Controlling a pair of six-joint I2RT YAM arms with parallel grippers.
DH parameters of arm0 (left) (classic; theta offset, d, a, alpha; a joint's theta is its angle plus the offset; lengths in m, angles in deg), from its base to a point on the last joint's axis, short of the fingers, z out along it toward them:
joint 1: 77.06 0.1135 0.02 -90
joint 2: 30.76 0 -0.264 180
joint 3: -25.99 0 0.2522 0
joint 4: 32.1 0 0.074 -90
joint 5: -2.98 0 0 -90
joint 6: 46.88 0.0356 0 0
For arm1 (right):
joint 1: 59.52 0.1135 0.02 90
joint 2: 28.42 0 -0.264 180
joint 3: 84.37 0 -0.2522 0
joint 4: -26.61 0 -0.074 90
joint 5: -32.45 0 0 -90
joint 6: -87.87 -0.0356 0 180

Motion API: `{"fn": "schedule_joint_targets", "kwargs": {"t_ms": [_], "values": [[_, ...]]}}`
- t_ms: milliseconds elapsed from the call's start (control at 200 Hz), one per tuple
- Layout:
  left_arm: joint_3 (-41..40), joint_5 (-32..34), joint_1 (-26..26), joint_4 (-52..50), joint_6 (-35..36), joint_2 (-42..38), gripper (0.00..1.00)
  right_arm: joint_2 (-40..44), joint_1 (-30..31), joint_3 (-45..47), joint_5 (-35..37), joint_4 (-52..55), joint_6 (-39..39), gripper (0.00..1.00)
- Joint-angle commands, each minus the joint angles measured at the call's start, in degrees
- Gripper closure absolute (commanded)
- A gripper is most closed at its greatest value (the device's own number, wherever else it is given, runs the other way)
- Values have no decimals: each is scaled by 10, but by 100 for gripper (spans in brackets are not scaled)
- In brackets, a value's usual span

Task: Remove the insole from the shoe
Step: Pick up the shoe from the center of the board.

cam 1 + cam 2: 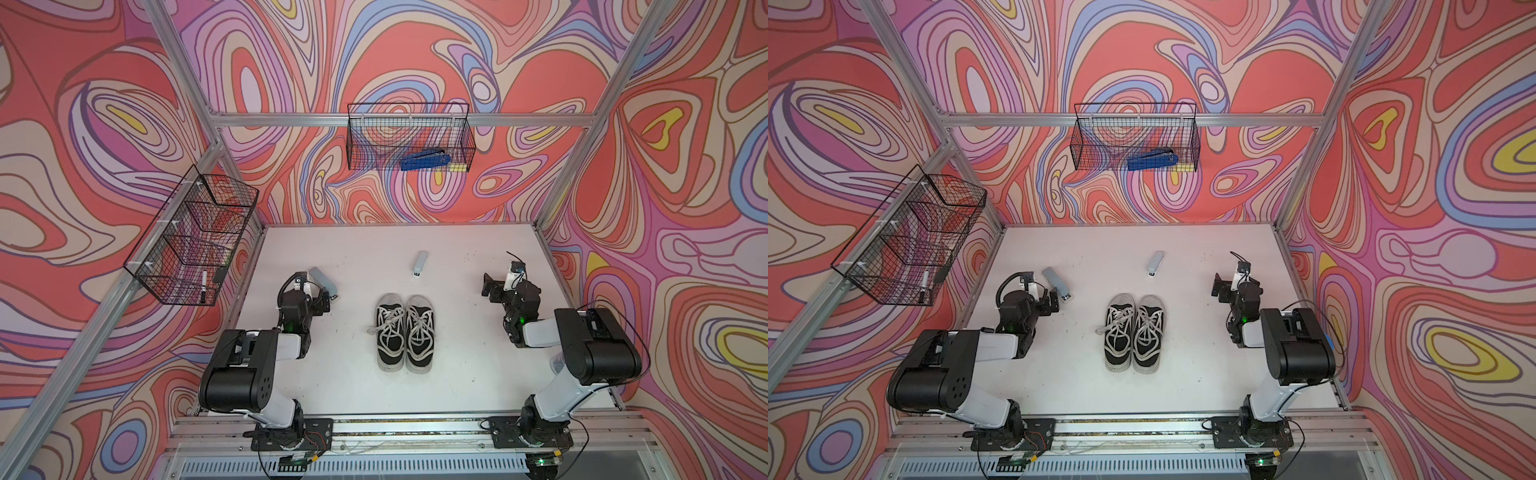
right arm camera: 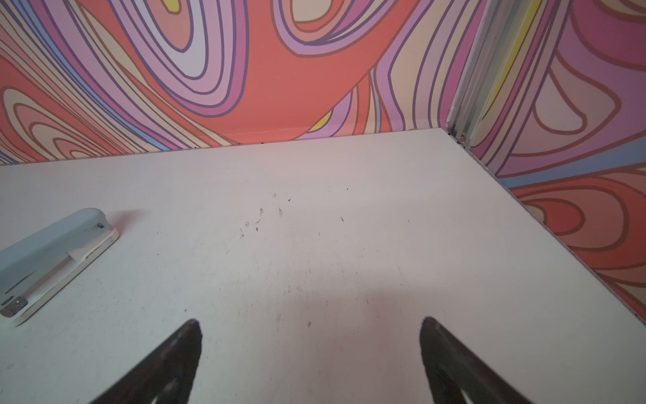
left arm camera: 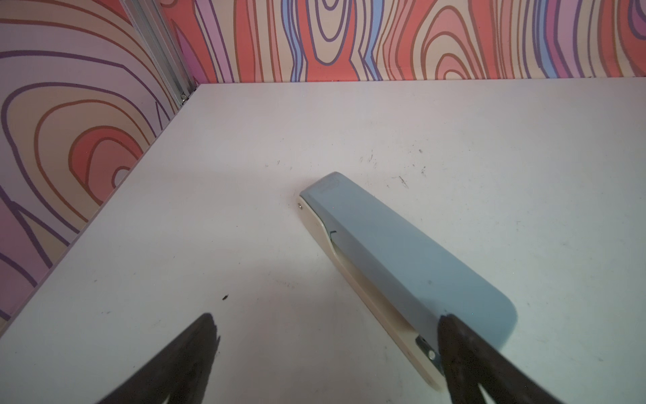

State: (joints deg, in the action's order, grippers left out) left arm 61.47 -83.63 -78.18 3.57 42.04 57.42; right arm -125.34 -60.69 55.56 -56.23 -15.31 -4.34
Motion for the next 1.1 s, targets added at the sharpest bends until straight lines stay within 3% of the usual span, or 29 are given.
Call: {"fn": "schedule_joint_targets", "kwargs": {"t_ms": [0,441,511,606,676,766,947,1092], "values": [[1,-5,2,8,4,1,0,-7,-3,-2,5,4,-3,2],[4,-8,2,6,6,1,0,10,-3,19,7,-27,0,2],[-2,-1,2,12,5,-2,0,44,-1,26,-3,-9,7,7],[-44,7,2,74,3,-27,0,92,23,-5,28,91,26,9],[-41,18,-4,37,4,-66,0,128,50,-31,68,140,38,10],[-39,30,-4,-33,-1,-148,0,200,56,-60,72,237,-28,13],[23,41,-4,-270,-35,-322,0,269,59,-212,18,630,-202,16],[108,-11,-4,-475,-98,-410,0,293,71,-262,-75,834,-250,20]]}}
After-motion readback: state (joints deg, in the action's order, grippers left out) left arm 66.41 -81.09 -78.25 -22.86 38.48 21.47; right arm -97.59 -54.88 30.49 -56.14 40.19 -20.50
